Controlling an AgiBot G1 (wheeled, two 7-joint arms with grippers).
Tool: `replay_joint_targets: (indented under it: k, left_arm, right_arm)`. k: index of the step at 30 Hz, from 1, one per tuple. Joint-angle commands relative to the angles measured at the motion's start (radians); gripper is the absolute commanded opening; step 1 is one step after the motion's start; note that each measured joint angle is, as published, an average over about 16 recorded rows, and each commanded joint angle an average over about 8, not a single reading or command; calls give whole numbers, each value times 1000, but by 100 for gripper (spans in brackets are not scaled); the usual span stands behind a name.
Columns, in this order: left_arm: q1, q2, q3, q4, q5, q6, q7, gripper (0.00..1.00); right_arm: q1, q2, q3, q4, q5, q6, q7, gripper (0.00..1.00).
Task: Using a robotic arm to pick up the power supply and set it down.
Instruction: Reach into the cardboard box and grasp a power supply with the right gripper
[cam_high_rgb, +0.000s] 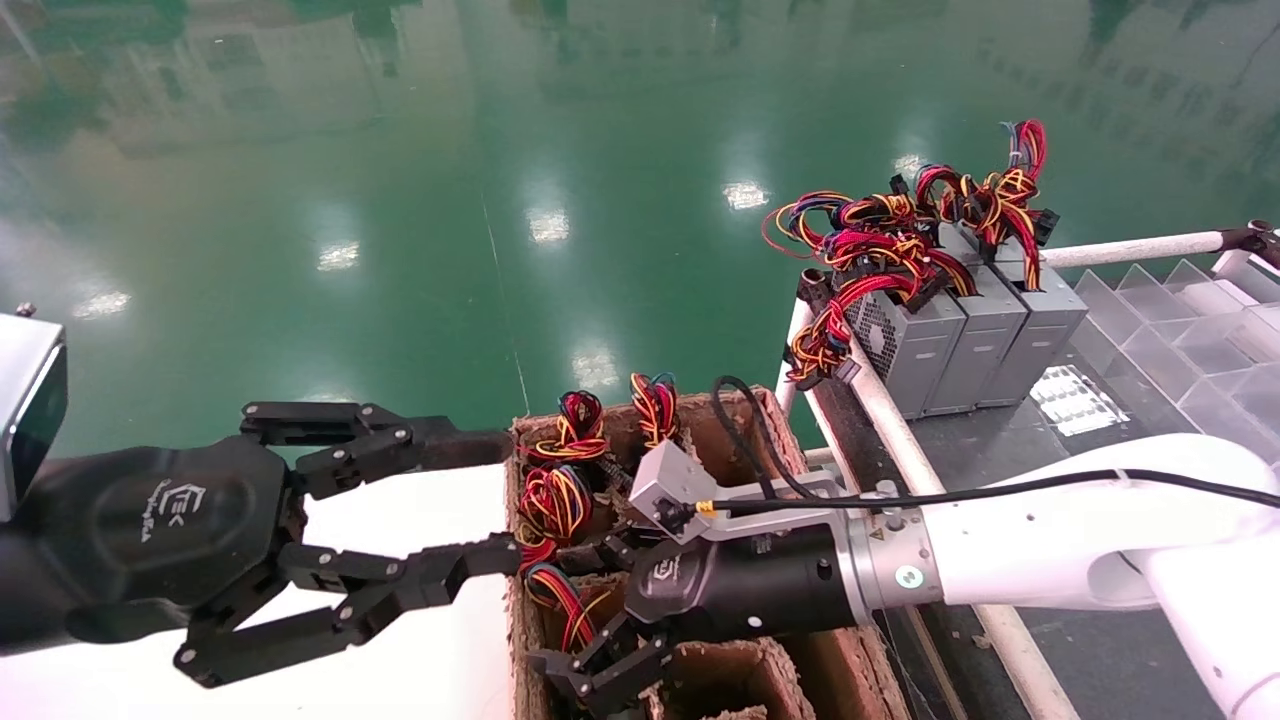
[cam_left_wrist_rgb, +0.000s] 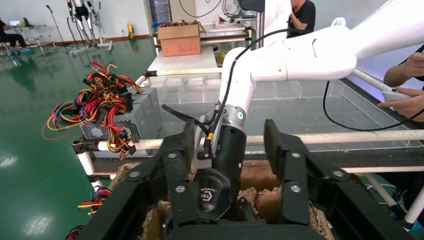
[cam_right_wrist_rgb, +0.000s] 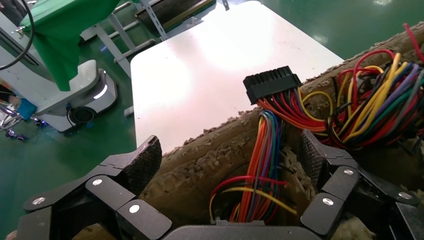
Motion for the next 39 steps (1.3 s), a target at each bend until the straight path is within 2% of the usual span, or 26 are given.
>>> replay_joint_targets:
  k: [1, 14, 39]
  left_arm:
    - [0, 0, 0, 0, 0, 0, 0, 100]
    - [0, 0, 0, 0, 0, 0, 0, 100]
    - [0, 0, 0, 0, 0, 0, 0, 100]
  right_arm:
    - [7, -14, -3, -24, -3, -1, -11, 0]
    - [26, -34, -9, -112, -12, -19, -62, 0]
    - [40, -41, -9, -178, -18, -15, -105, 0]
